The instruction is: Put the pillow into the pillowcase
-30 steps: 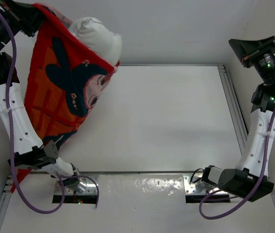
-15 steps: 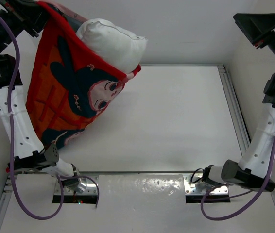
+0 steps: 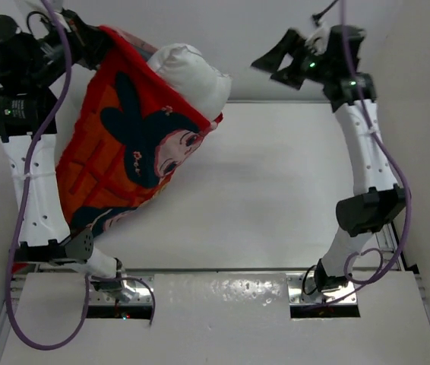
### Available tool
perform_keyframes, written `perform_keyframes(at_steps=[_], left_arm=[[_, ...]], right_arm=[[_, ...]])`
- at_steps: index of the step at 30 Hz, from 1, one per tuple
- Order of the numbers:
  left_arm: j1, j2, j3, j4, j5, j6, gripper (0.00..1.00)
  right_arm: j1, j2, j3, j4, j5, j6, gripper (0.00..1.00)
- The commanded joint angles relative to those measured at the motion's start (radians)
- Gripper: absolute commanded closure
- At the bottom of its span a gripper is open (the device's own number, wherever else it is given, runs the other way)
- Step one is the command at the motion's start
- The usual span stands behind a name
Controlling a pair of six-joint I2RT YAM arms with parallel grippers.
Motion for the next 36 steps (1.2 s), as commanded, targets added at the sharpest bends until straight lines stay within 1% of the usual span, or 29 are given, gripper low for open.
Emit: perform_keyframes(at_steps=[1,2,3,4,5,6,7,8,9,10,11,12,15,18,21,23,26,30,32,36], left_arm=[[-0.107,-0.016,0.005,-0.061,-0.149,0.160,1.00],[-0.138,-0.008,0.010,-0.059,-0.149,0.165,1.00],[-0.140,0.001,0.017,-0.061,-0.146,0.163,1.00],[-0.175,0.010,0.042,-0.063,-0.134,0.163,1.00],[-0.187,0.030,0.057,-0.073,-0.130,0.163,1.00],[-0.215,0.038,0.079,-0.078,-0.127,0.163,1.00],[-0.227,0.044,0.079,-0.078,-0.126,0.166,1.00],[-0.251,0.051,0.097,-0.079,-0.124,0.169,1.00],[-0.264,0.055,0.105,-0.079,-0.123,0.176,1.00],[-0.275,0.055,0.111,-0.078,-0.124,0.191,1.00],[-0.298,0.055,0.120,-0.075,-0.127,0.197,1.00],[-0.307,0.053,0.123,-0.076,-0.133,0.200,1.00],[-0.335,0.051,0.128,-0.075,-0.158,0.203,1.00],[-0.359,0.047,0.120,-0.078,-0.127,0.211,1.00],[-0.385,0.041,0.114,-0.081,-0.084,0.245,1.00],[-0.394,0.033,0.113,-0.090,-0.090,0.260,1.00],[-0.397,0.022,0.108,-0.093,-0.106,0.269,1.00],[-0.408,0.019,0.119,-0.081,-0.074,0.262,1.00],[-0.419,0.022,0.123,-0.076,-0.072,0.259,1.00],[-0.428,0.025,0.122,-0.079,-0.077,0.263,1.00]], right_arm=[[0.089,-0.175,-0.173,0.141,0.129,-0.229,0.01],[0.119,-0.192,-0.187,0.168,0.129,-0.242,0.01],[0.140,-0.193,-0.175,0.174,0.121,-0.265,0.01],[0.166,-0.184,-0.121,0.165,0.098,-0.302,0.01],[0.231,-0.175,-0.097,0.136,0.086,-0.384,0.01],[0.265,-0.169,-0.081,0.112,0.070,-0.488,0.01],[0.300,-0.176,-0.096,0.111,0.073,-0.489,0.01],[0.362,-0.187,-0.128,0.128,0.089,-0.564,0.01],[0.383,-0.199,-0.207,0.153,0.111,-0.584,0.01],[0.402,-0.218,-0.242,0.212,0.148,-0.594,0.01],[0.419,-0.218,-0.265,0.231,0.145,-0.595,0.01],[0.423,-0.210,-0.268,0.233,0.139,-0.594,0.01],[0.439,-0.148,-0.212,0.167,0.090,-0.591,0.01],[0.466,-0.124,-0.231,0.170,0.139,-0.594,0.01],[0.460,-0.134,-0.263,0.216,0.158,-0.577,0.01],[0.414,-0.152,-0.280,0.246,0.167,-0.526,0.01],[0.355,-0.239,-0.344,0.282,0.208,-0.499,0.01],[0.299,-0.308,-0.406,0.331,0.242,-0.474,0.01],[0.270,-0.319,-0.418,0.346,0.238,-0.439,0.01],[0.279,-0.304,-0.457,0.409,0.190,-0.391,0.01]])
